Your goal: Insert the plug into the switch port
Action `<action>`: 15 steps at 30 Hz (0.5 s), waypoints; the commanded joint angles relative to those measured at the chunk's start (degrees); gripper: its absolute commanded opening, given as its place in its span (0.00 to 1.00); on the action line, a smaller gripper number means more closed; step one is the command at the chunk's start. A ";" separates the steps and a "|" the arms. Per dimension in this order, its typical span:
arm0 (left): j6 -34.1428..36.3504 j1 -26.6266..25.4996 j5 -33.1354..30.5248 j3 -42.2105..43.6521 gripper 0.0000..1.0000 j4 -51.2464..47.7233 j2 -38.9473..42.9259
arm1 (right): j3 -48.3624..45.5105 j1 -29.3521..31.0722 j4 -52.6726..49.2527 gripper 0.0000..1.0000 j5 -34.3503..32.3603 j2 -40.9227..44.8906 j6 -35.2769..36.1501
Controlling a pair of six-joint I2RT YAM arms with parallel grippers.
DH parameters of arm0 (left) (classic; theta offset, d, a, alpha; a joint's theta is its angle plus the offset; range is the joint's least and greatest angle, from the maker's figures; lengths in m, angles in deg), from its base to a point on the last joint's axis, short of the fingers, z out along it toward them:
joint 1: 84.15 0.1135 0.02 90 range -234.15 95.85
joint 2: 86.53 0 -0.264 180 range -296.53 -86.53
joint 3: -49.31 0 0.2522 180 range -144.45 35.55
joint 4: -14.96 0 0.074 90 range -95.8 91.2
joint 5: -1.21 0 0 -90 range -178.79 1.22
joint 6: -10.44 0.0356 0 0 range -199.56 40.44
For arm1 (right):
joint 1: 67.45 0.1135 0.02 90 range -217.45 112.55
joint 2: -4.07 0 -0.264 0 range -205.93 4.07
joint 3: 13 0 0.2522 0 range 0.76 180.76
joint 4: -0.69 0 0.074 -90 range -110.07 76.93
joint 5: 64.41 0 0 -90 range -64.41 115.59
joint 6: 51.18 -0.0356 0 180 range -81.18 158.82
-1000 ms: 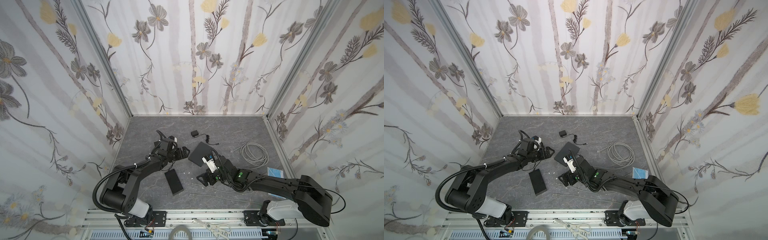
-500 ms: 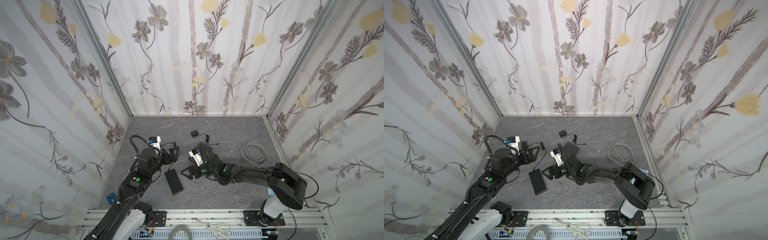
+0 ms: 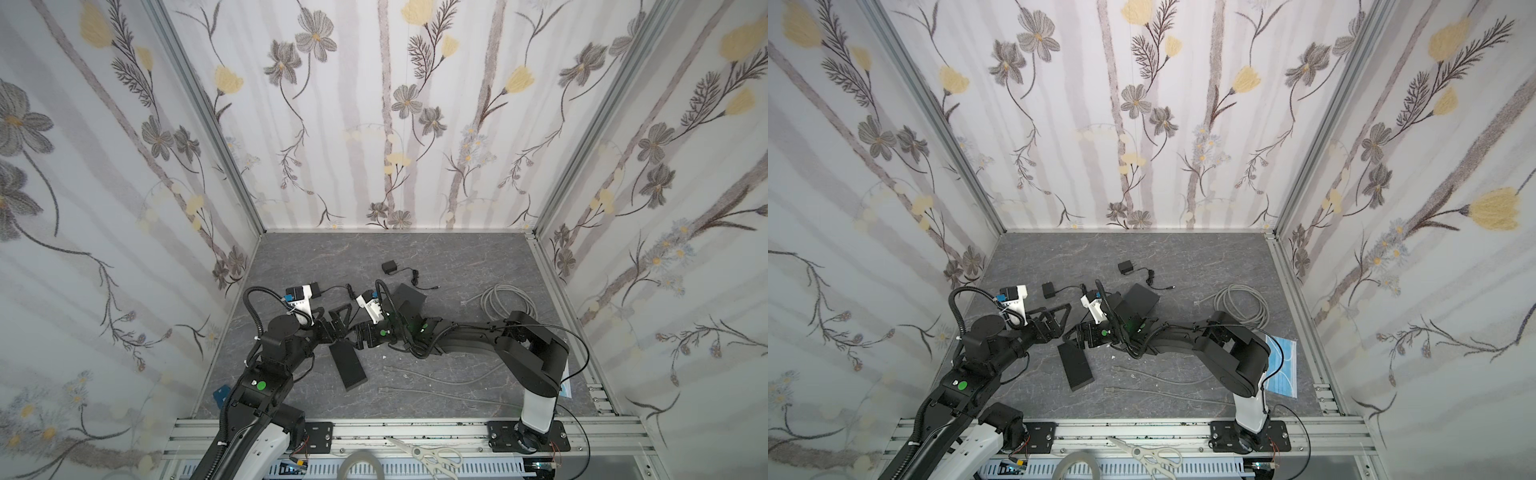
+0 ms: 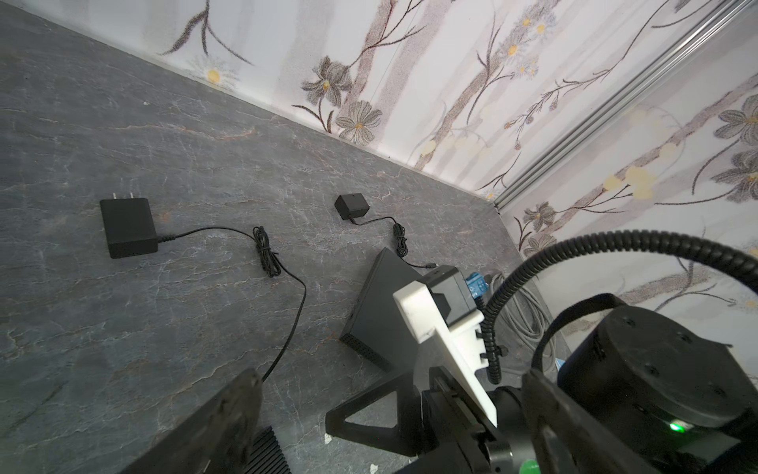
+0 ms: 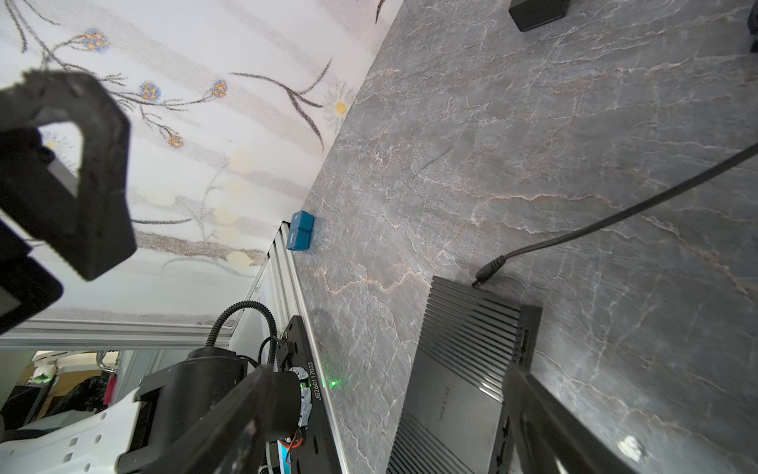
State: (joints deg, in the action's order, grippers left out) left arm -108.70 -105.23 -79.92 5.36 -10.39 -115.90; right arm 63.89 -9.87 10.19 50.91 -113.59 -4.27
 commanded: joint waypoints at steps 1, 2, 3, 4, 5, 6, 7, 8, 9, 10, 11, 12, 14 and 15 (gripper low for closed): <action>-0.58 -0.01 -1.69 0.14 1.00 -1.01 1.54 | 2.13 0.68 1.35 0.87 0.78 -1.77 -1.78; -0.16 -0.01 -1.37 0.20 1.00 -1.07 2.18 | 2.79 0.93 1.05 0.87 0.70 -2.41 -1.86; -0.03 -0.02 -1.13 0.29 1.00 -1.05 2.85 | 3.23 1.16 0.92 0.87 0.61 -2.92 -1.97; 0.05 -0.06 -1.21 0.43 1.00 -1.05 3.52 | 3.63 1.29 0.84 0.87 0.44 -3.30 -2.02; -0.07 -0.03 -1.14 0.60 1.00 -0.84 4.24 | 4.23 1.47 0.47 0.87 0.23 -3.84 -2.04; -0.03 -0.01 -0.85 0.79 1.00 -0.64 4.93 | 4.74 1.73 0.30 0.87 0.08 -4.30 -2.17; -0.04 -0.01 -0.75 0.92 1.00 -0.49 5.33 | 5.07 1.86 0.12 0.87 0.03 -4.65 -2.30; -0.15 -0.02 -0.38 1.08 1.00 -0.30 5.70 | 5.53 2.10 0.17 0.87 0.05 -5.20 -2.43; -0.10 -0.01 0.22 1.26 1.00 0.06 6.00 | 5.91 2.26 0.14 0.87 -0.02 -5.58 -2.65; -0.08 -0.01 0.85 1.36 1.00 0.51 6.20 | 6.24 2.35 0.19 0.87 -0.09 -6.00 -2.82; -0.19 -0.03 0.95 1.41 1.00 0.67 6.38 | 6.61 2.45 0.16 0.87 -0.12 -6.46 -3.00; -0.63 -0.06 0.83 1.51 1.00 0.50 6.41 | 7.06 2.53 -0.08 0.87 -0.26 -6.91 -3.05; -0.59 -0.01 1.18 1.37 1.00 0.17 6.86 | 8.22 2.58 -1.03 0.87 -0.58 -7.90 -3.04; -0.59 -0.01 1.48 1.44 1.00 0.09 7.22 | 8.85 2.62 -1.56 0.87 -0.93 -8.26 -3.05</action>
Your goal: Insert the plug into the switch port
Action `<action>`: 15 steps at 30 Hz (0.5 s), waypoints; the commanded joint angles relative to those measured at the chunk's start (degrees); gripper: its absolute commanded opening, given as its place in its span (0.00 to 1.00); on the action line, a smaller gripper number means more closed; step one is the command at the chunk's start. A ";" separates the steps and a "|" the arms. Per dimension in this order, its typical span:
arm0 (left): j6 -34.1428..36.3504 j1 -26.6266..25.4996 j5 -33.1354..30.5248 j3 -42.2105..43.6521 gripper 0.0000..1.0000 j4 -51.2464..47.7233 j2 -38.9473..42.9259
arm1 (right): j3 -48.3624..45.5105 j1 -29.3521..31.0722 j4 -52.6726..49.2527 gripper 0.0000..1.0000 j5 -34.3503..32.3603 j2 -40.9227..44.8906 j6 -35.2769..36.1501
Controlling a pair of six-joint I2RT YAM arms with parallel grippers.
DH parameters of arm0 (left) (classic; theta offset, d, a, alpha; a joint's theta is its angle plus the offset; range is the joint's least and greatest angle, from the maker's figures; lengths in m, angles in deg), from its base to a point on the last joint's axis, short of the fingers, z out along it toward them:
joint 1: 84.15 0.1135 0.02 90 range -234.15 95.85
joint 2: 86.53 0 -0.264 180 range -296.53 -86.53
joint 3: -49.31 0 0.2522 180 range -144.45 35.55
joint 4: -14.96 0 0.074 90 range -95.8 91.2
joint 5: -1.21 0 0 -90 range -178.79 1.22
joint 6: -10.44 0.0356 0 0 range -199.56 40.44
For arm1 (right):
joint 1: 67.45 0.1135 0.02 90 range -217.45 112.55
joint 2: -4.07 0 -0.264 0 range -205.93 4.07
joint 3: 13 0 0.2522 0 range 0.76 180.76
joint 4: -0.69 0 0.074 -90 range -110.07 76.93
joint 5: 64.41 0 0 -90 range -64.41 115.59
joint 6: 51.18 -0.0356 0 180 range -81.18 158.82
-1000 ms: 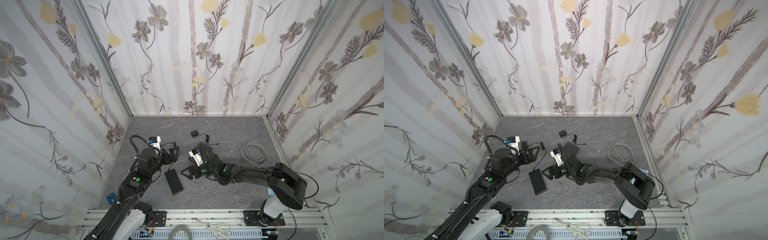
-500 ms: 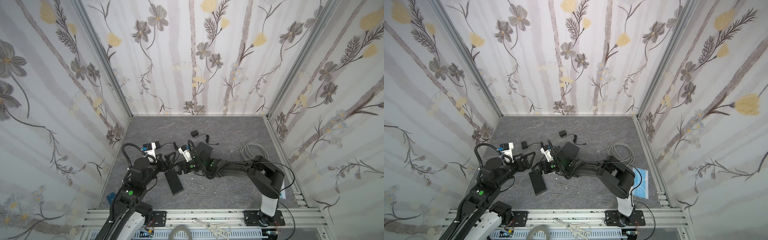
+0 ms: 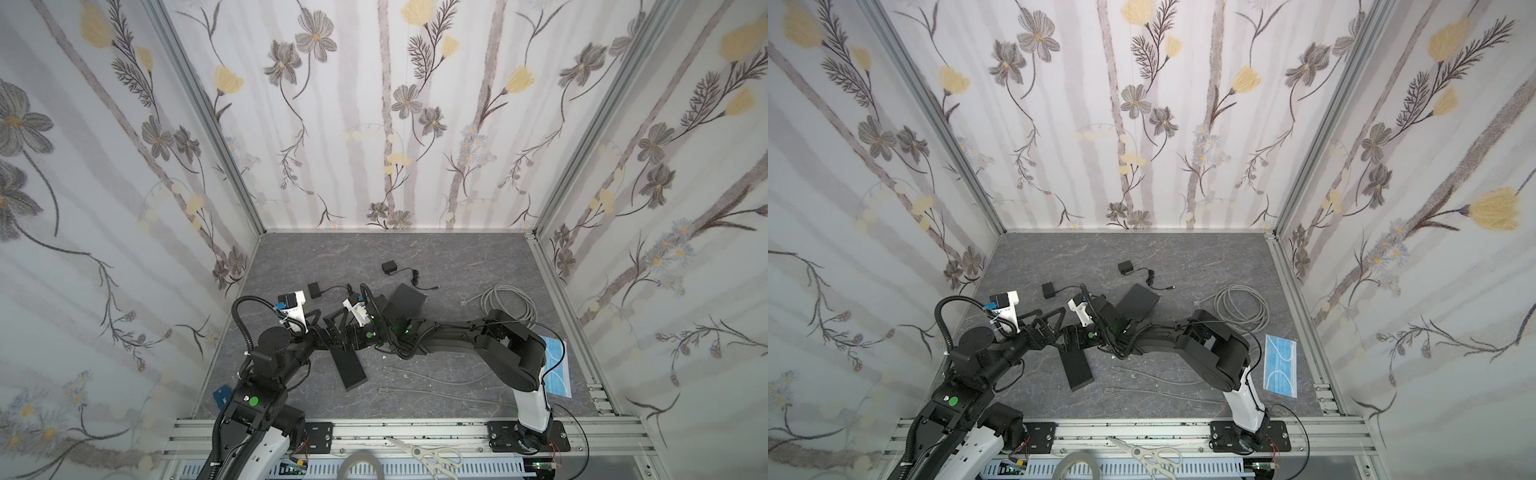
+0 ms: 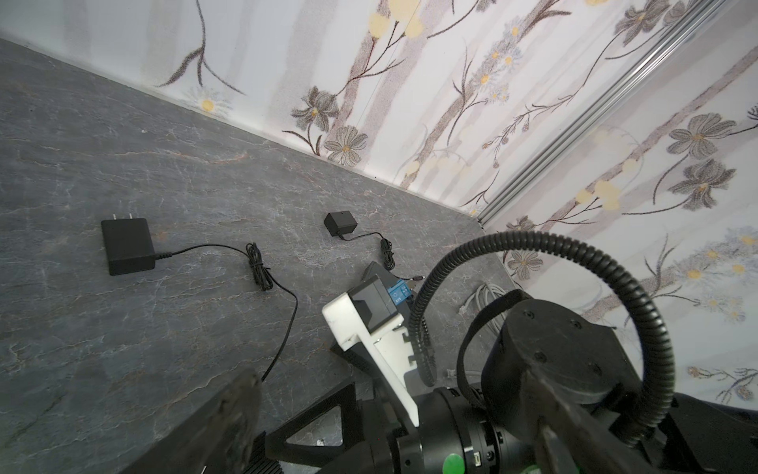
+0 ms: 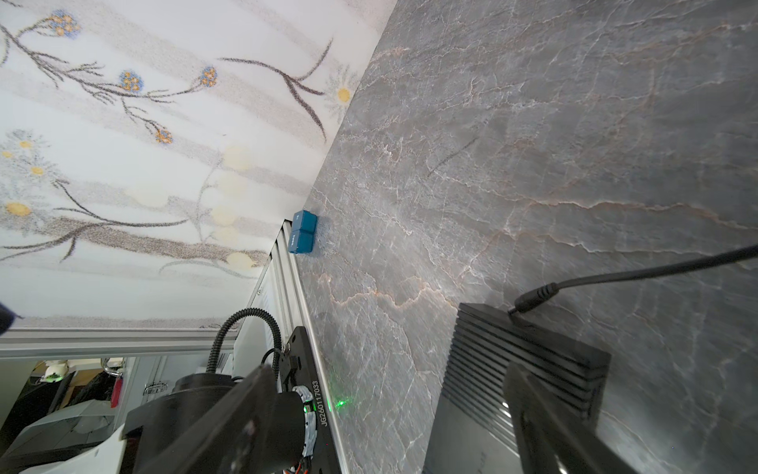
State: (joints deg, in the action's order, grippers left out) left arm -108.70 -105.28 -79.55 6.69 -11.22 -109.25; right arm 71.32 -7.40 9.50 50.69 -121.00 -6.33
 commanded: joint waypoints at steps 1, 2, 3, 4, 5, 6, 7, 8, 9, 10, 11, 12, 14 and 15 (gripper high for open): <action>-0.64 0.03 1.35 0.18 1.00 0.91 0.95 | 1.86 0.15 -1.23 0.87 -1.21 -1.18 -1.04; -0.64 0.02 1.51 0.16 1.00 0.82 1.39 | 2.26 0.15 -1.78 0.88 -1.94 -1.50 -1.06; -0.69 0.03 1.64 0.25 1.00 0.75 1.82 | 2.67 0.15 -2.59 0.88 -3.05 -1.78 -1.15; -0.74 0.03 1.71 0.25 1.00 0.69 2.07 | 3.01 0.09 -3.37 0.88 -4.01 -1.96 -1.30; -0.90 -0.01 1.59 0.30 1.00 0.45 2.31 | 3.21 0.06 -4.07 0.88 -5.16 -2.14 -1.67; -1.07 0.03 1.58 0.18 1.00 0.35 2.47 | 3.37 -0.06 -4.45 0.85 -6.00 -2.19 -2.07; -1.16 0.03 1.50 0.20 1.00 0.15 2.55 | 3.44 -0.19 -4.51 0.83 -6.42 -2.32 -2.34; -1.56 0.05 1.34 0.08 1.00 -0.09 2.44 | 3.39 -0.26 -4.58 0.81 -7.05 -2.32 -2.57; -2.07 0.02 0.98 0.01 1.00 -0.23 2.42 | 3.52 -0.29 -5.03 0.79 -7.91 -2.30 -2.82; -2.42 0.03 0.96 -0.03 1.00 -0.39 2.23 | 3.53 -0.30 -5.19 0.78 -8.64 -2.28 -2.97; -2.57 0.05 1.00 -0.22 1.00 -0.57 2.00 | 3.53 -0.52 -5.41 0.75 -9.26 -2.45 -3.24; -2.89 0.04 0.74 -0.44 1.00 -0.90 1.73 | 3.53 -0.78 -5.35 0.74 -9.53 -2.64 -3.72; -3.80 0.03 -0.62 -0.80 1.00 -1.79 1.63 | 3.59 -1.45 -4.18 0.70 -9.08 -3.41 -4.88; -4.13 0.04 -1.15 -0.87 1.00 -2.06 1.69 | 3.76 -1.88 -3.70 0.69 -8.64 -3.90 -5.59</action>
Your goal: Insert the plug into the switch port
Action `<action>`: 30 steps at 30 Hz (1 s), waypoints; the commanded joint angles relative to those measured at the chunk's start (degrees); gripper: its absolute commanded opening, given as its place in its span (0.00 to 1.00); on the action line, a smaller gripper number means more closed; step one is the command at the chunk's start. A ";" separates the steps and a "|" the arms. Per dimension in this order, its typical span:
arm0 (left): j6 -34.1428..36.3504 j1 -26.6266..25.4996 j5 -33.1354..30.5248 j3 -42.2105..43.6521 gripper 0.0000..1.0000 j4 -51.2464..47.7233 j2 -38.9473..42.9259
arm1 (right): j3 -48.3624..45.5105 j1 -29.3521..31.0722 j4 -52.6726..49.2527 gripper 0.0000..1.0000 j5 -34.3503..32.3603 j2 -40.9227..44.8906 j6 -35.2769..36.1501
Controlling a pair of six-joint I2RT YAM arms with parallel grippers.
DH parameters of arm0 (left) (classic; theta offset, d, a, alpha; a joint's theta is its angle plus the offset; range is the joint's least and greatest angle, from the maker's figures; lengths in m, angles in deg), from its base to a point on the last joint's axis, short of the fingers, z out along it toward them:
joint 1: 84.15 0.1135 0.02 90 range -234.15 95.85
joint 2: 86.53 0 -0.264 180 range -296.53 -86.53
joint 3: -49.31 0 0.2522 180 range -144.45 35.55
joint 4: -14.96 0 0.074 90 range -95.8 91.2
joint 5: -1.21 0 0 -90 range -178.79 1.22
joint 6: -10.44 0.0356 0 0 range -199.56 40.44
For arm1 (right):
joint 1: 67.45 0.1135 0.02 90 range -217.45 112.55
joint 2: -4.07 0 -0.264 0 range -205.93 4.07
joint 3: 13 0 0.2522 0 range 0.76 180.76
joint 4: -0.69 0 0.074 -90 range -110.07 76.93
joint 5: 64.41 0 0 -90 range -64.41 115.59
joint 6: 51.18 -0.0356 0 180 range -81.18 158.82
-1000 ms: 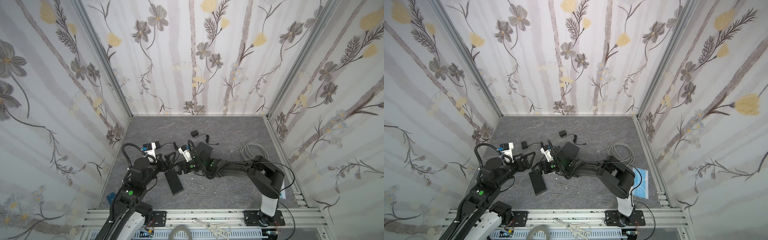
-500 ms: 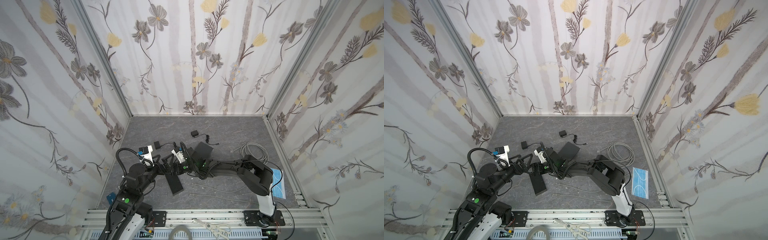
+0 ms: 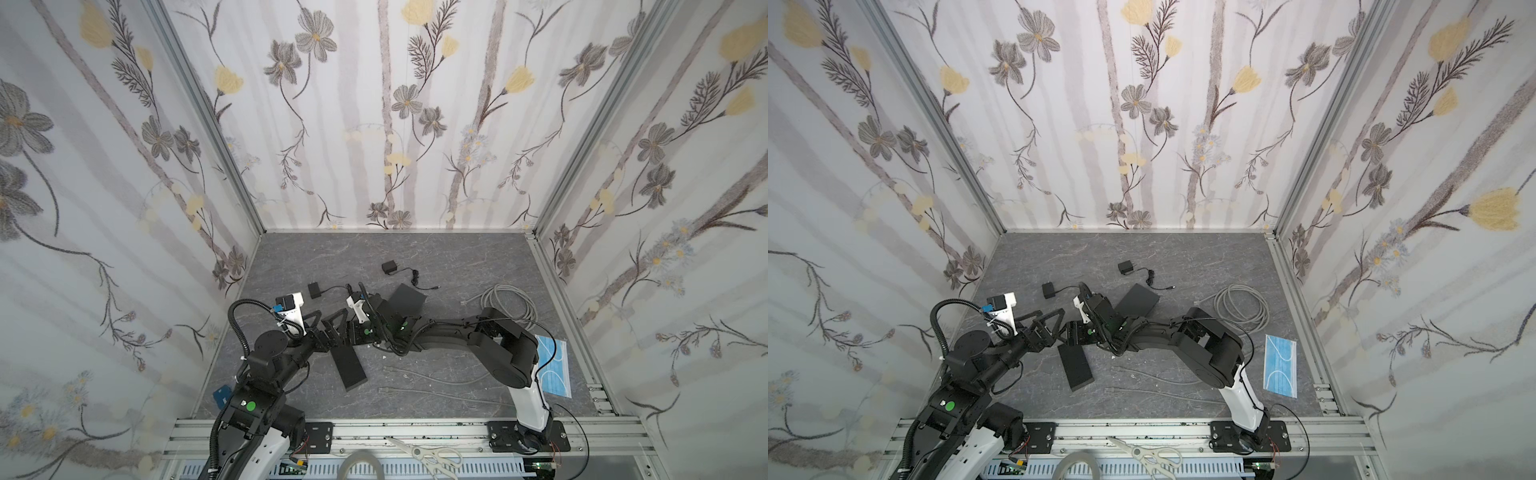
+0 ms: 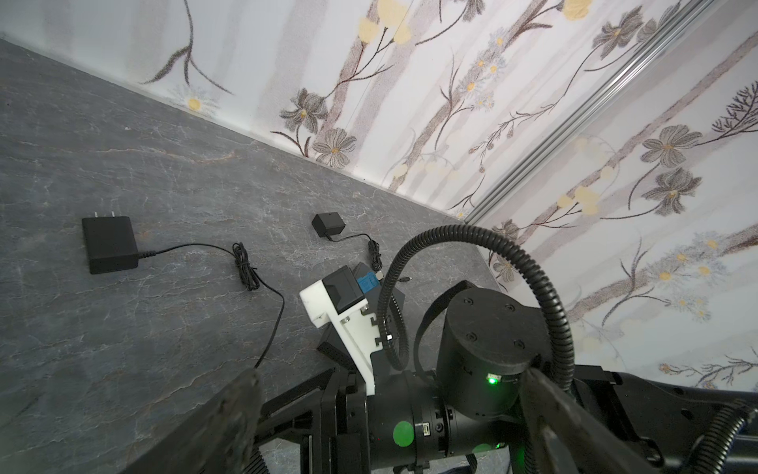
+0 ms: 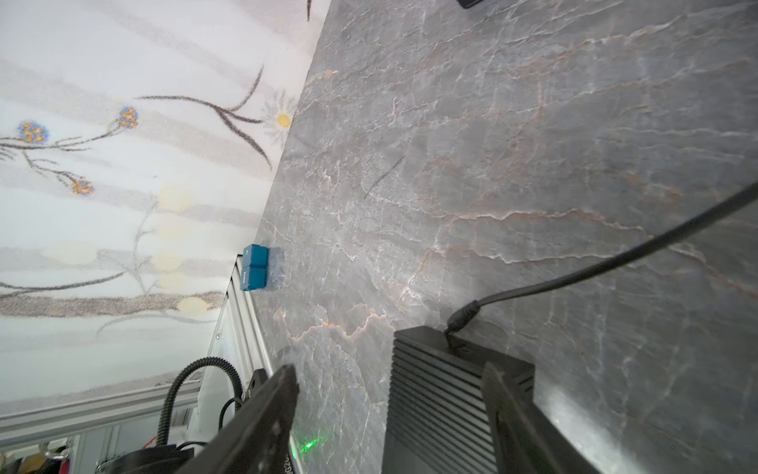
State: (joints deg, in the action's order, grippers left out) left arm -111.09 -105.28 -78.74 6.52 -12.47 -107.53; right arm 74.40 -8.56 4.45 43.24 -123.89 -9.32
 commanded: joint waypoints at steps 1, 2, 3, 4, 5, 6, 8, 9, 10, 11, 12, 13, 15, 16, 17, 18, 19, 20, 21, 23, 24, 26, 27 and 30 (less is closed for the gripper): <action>-2.25 0.02 -2.37 -0.76 1.00 -1.04 -0.09 | 0.94 -1.14 1.77 0.68 -0.91 -1.56 -3.04; -2.70 0.03 -2.64 -0.69 1.00 -1.12 -0.04 | 1.26 -1.48 2.14 0.67 -0.67 -2.00 -3.42; -3.24 0.04 -2.67 -0.67 1.00 -1.05 0.00 | 1.63 -1.81 2.42 0.67 -0.53 -2.49 -3.78; -3.74 0.02 -2.60 -0.61 1.00 -0.92 -0.02 | 2.15 -2.17 2.43 0.67 -0.51 -3.00 -4.10; -4.04 0.03 -2.32 -0.59 1.00 -0.85 -0.16 | 2.59 -2.39 2.43 0.66 -0.51 -3.48 -4.31; -4.64 0.03 -2.18 -0.68 1.00 -0.95 -0.35 | 2.98 -2.63 2.68 0.66 -0.44 -3.94 -4.64; -5.93 0.11 -1.34 -0.88 1.00 -1.29 -1.41 | 3.77 -2.94 3.45 0.65 0.05 -4.75 -5.11; -6.37 0.18 -0.60 -1.15 1.00 -1.40 -2.35 | 4.42 -3.07 3.71 0.62 0.38 -5.37 -5.13; -6.99 0.21 0.16 -1.36 1.00 -1.49 -3.41 | 5.29 -3.17 3.29 0.60 0.63 -6.10 -5.06; -7.66 0.28 0.80 -1.59 1.00 -1.45 -4.24 | 6.24 -3.25 2.83 0.58 0.88 -6.72 -4.98; -8.35 0.33 1.07 -1.80 1.00 -1.57 -5.23 | 6.91 -3.32 2.54 0.55 1.14 -7.32 -4.95; -9.00 0.37 1.20 -1.90 1.00 -1.63 -5.93 | 7.47 -3.28 2.43 0.52 1.27 -7.81 -5.01; -9.34 0.56 2.54 -2.09 1.00 -1.12 -7.37 | 7.92 -3.35 2.43 0.47 1.12 -8.26 -5.21; -9.49 0.63 3.44 -2.37 1.00 -1.00 -8.17 | 8.07 -3.39 2.36 0.46 0.84 -8.48 -5.21; -9.65 0.64 3.83 -2.55 1.00 -1.07 -8.80 | 8.11 -3.52 2.21 0.45 0.51 -8.56 -5.29; -10.03 0.73 4.01 -2.65 1.00 -1.10 -9.29 | 8.18 -3.67 2.09 0.45 0.26 -8.74 -5.37; -10.25 0.73 3.94 -2.69 1.00 -1.21 -9.64 | 8.18 -3.77 2.08 0.45 0.06 -8.94 -5.59; -10.47 0.73 3.80 -2.69 1.00 -1.24 -9.92 | 8.18 -3.94 2.23 0.44 0.03 -9.13 -5.94; -10.65 0.88 3.76 -2.78 1.00 -1.24 -10.34 | 8.18 -4.10 2.59 0.43 0.09 -9.31 -6.29; -11.01 1.08 3.84 -2.69 1.00 -0.78 -11.20 | 8.44 -4.58 3.83 0.37 0.79 -9.80 -6.70; -11.73 1.28 3.84 -2.48 1.00 -0.38 -11.81 | 8.93 -5.03 4.13 0.31 1.46 -10.17 -6.70; -12.77 2.21 5.96 -0.89 1.00 2.95 -12.89 | 9.76 -6.00 4.48 0.21 2.42 -10.28 -6.62; -13.87 2.75 7.19 0.14 1.00 5.29 -13.46 | 9.72 -6.67 4.87 0.17 2.71 -9.89 -6.47; -16.47 4.21 9.80 3.59 1.00 10.72 -14.33 | 9.02 -8.75 4.89 0.05 3.61 -7.52 -5.14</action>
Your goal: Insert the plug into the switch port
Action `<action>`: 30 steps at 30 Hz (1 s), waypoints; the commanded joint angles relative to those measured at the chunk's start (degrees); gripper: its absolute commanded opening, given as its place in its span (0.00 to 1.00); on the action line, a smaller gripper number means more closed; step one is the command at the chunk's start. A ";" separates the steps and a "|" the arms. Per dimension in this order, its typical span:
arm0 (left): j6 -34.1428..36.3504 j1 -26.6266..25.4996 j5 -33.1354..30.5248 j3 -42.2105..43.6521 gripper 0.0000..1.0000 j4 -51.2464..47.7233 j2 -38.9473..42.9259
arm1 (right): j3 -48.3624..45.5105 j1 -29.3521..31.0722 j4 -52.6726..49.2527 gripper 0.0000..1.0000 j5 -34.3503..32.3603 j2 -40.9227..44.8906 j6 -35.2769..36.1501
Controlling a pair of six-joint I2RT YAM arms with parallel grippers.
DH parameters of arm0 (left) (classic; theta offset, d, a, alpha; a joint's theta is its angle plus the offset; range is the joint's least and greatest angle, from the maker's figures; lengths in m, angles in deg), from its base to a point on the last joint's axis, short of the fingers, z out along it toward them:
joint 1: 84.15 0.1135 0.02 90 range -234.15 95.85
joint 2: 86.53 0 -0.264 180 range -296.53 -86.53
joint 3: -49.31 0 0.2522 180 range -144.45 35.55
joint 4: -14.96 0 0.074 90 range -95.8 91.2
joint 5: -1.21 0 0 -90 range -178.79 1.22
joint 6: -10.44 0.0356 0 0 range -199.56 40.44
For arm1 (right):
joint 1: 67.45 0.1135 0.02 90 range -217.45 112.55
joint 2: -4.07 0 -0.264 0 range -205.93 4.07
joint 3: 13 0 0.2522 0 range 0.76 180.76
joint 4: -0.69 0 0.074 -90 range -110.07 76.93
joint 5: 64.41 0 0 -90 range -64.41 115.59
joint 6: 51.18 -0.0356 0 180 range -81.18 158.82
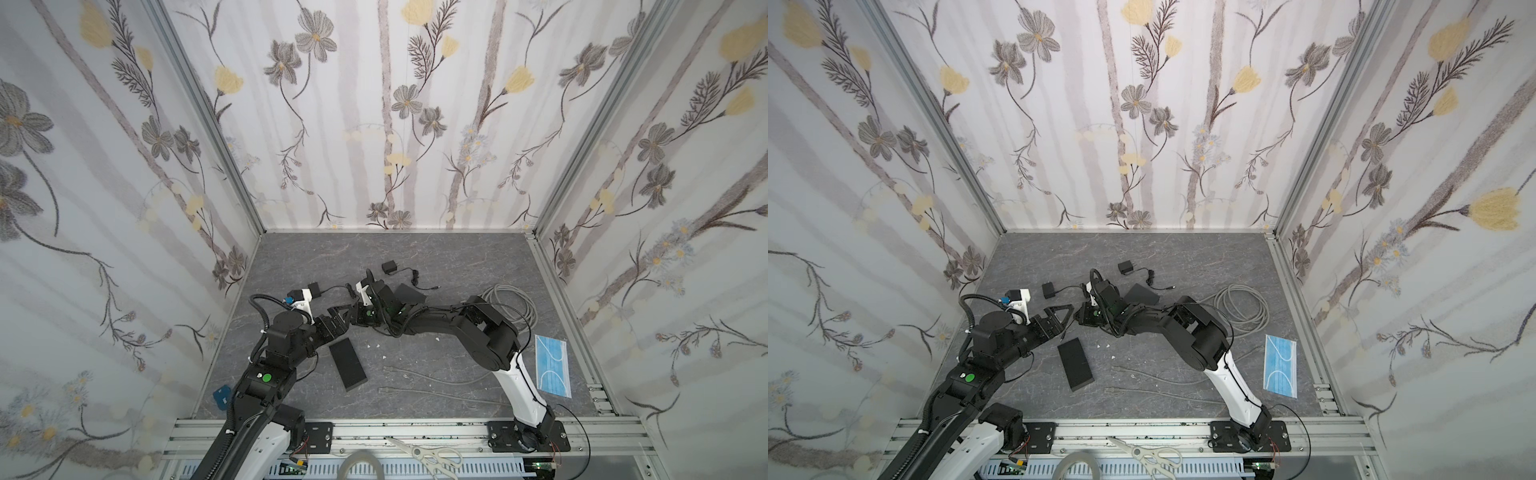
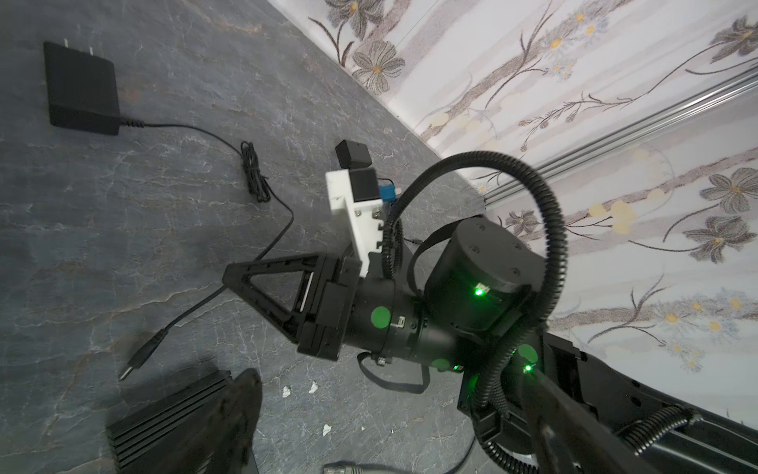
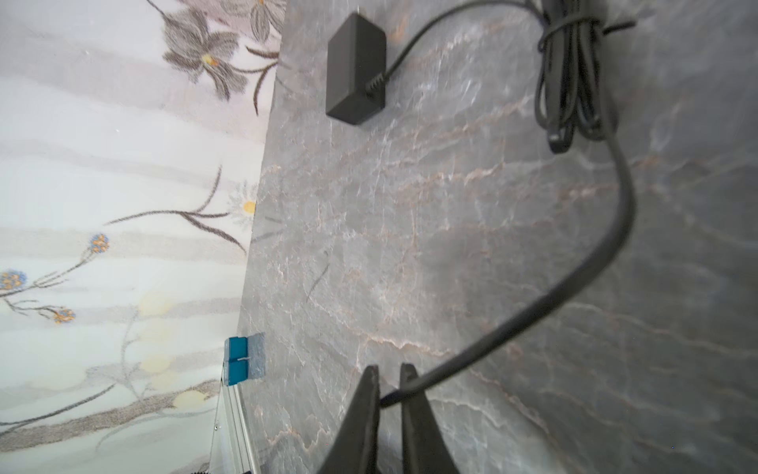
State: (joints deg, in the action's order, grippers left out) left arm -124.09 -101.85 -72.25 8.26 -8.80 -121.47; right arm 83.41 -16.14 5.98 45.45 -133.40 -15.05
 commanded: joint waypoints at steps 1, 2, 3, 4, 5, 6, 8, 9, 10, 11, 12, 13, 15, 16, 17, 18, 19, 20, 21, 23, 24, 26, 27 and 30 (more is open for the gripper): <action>-4.03 1.01 3.75 2.99 1.00 8.99 -0.39 | -0.48 -1.74 3.36 0.04 1.62 3.30 1.23; -4.39 1.13 3.43 3.81 1.00 9.82 -0.44 | -1.22 -2.33 3.36 0.03 1.91 4.47 2.11; -4.68 1.09 2.38 4.46 1.00 9.74 -0.55 | -1.85 -2.82 3.08 0.01 2.45 5.72 3.31; -4.86 1.05 0.71 4.60 1.00 8.52 -0.94 | -2.38 -3.38 2.79 0.01 3.24 6.98 4.55; -4.60 1.02 -0.10 4.53 1.00 7.77 -1.58 | -2.65 -3.41 2.51 0.01 3.96 7.83 5.51; -3.71 1.06 -0.50 4.54 1.00 7.47 -2.45 | -3.06 -3.36 2.04 0.01 4.96 8.80 6.91; -1.73 1.04 -0.65 4.13 1.00 6.59 -4.36 | -4.17 -5.79 0.95 0.01 6.41 10.86 9.61; -0.99 1.04 -1.15 3.83 1.00 5.88 -5.37 | -4.98 -6.11 0.57 0.01 6.88 11.97 10.84; -0.34 1.07 -1.65 3.78 1.00 5.67 -6.33 | -5.81 -6.53 0.16 0.01 7.25 13.01 12.15; 0.43 1.00 -1.67 3.83 1.00 6.01 -7.14 | -6.40 -6.82 -0.12 0.01 7.61 13.89 13.21; 1.54 0.88 -1.51 4.03 1.00 6.83 -8.16 | -7.16 -7.15 -0.63 0.01 8.03 14.96 14.39; 3.00 0.69 -1.55 4.25 1.00 7.84 -9.19 | -7.90 -7.40 -1.06 0.02 8.32 15.90 15.35; 5.93 -0.35 -2.66 4.69 1.00 9.35 -11.29 | -9.28 -7.84 -1.47 0.02 9.28 17.45 16.50; 7.81 -1.01 -3.87 4.83 1.00 9.71 -12.43 | -9.91 -7.93 -1.36 0.02 10.40 17.98 16.83; 9.20 -1.60 -4.59 5.07 1.00 10.37 -13.36 | -10.58 -8.02 -1.30 0.03 11.50 18.51 16.89; 10.08 -2.12 -4.45 5.41 0.98 11.38 -14.19 | -11.11 -8.11 -1.19 0.03 12.50 18.92 17.04; 10.94 -2.70 -3.84 6.10 0.94 13.19 -14.86 | -11.81 -8.08 -1.01 0.03 13.31 19.44 17.09; 11.57 -3.33 -2.82 7.16 0.91 15.85 -15.27 | -12.43 -8.22 -1.00 0.03 13.97 19.98 17.21; 12.06 -3.94 -2.39 8.09 0.87 18.01 -15.38 | -12.75 -8.29 -1.11 0.03 14.58 20.33 17.29; 13.08 -5.74 -3.39 9.47 0.79 21.05 -15.79 | -13.19 -8.61 -1.70 0.04 15.91 21.28 17.54; 13.85 -6.38 -3.56 9.74 0.76 22.06 -16.09 | -13.34 -8.78 -2.18 0.04 16.21 21.73 17.65; 15.74 -7.41 -3.18 9.87 0.69 24.12 -17.42 | -13.65 -9.16 -3.10 0.04 16.54 22.76 18.30; 16.74 -7.67 -2.69 9.68 0.63 24.64 -18.31 | -13.73 -9.26 -3.61 0.04 16.82 23.19 18.52; 19.80 -8.23 -1.21 9.54 0.52 27.36 -21.34 | -14.38 -9.72 -2.79 0.04 18.78 23.95 17.64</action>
State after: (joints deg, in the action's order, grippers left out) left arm -108.46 -109.67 -75.03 17.88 12.78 -141.27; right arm 69.49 -25.59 2.33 61.31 -110.23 2.44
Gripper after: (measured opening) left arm 0.524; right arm 0.049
